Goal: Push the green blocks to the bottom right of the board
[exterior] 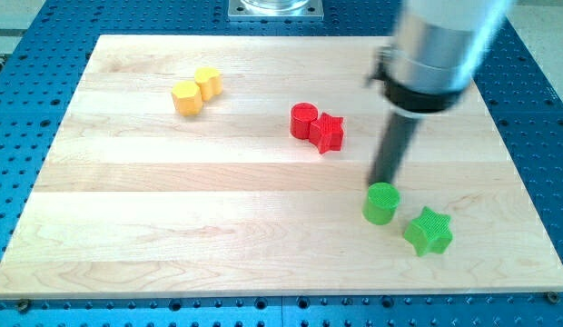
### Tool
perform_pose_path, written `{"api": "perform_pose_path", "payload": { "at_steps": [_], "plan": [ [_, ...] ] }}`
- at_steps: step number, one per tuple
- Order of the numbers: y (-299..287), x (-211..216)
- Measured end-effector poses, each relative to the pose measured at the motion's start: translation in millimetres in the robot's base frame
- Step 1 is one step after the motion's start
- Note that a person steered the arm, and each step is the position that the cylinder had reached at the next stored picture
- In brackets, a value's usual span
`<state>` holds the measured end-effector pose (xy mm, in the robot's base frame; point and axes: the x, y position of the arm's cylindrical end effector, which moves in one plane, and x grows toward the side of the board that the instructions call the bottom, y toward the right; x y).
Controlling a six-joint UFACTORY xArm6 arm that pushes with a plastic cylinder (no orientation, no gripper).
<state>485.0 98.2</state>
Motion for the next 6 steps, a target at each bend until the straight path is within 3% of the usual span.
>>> {"api": "perform_pose_path", "payload": {
  "at_steps": [1, 2, 3, 4, 5, 6],
  "plan": [
    [3, 86],
    [25, 90],
    [3, 88],
    [50, 88],
    [-52, 91],
    [-29, 40]
  ]
}}
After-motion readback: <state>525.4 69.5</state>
